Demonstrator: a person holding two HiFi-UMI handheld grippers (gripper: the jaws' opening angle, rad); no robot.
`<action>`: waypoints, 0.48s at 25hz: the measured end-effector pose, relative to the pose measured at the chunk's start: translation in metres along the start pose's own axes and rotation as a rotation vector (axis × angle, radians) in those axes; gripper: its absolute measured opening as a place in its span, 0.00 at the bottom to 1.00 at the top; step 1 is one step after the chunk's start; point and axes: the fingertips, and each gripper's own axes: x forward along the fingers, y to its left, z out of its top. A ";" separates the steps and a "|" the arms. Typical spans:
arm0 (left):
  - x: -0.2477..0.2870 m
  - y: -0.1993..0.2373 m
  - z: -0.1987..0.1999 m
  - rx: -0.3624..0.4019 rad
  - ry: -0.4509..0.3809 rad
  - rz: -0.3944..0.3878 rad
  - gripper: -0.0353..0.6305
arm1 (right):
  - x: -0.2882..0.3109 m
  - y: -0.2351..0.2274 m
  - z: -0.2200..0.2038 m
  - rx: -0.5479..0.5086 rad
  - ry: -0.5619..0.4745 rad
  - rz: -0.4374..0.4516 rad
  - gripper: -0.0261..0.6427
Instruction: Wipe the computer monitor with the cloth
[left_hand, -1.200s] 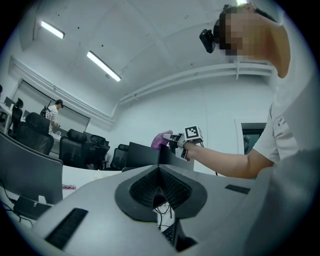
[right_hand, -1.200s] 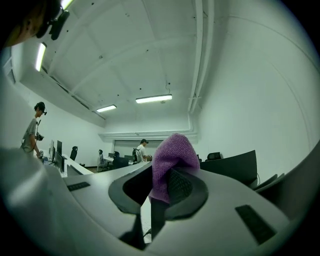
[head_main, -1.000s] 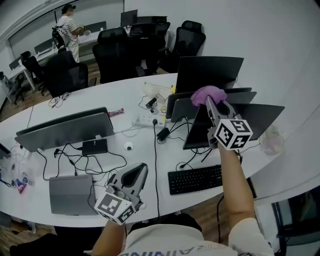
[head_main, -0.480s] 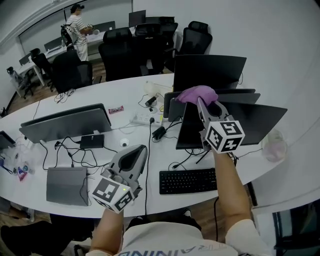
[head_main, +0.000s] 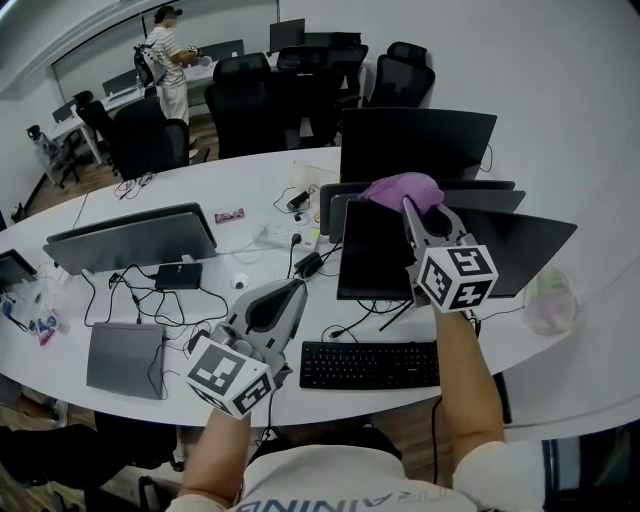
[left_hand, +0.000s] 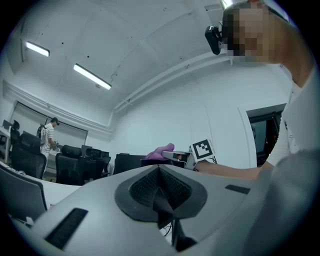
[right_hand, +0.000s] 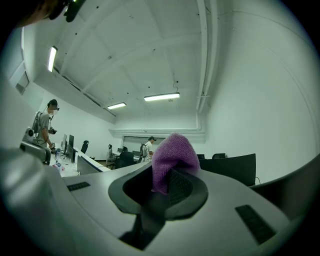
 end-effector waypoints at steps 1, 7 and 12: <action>0.005 -0.004 0.000 0.006 0.001 -0.004 0.07 | -0.002 -0.005 0.000 0.002 -0.001 -0.001 0.14; 0.036 -0.030 -0.001 0.027 0.007 -0.023 0.07 | -0.019 -0.030 -0.003 -0.022 0.000 0.003 0.14; 0.063 -0.055 -0.003 0.036 0.007 -0.038 0.07 | -0.036 -0.058 -0.005 -0.034 0.007 0.001 0.14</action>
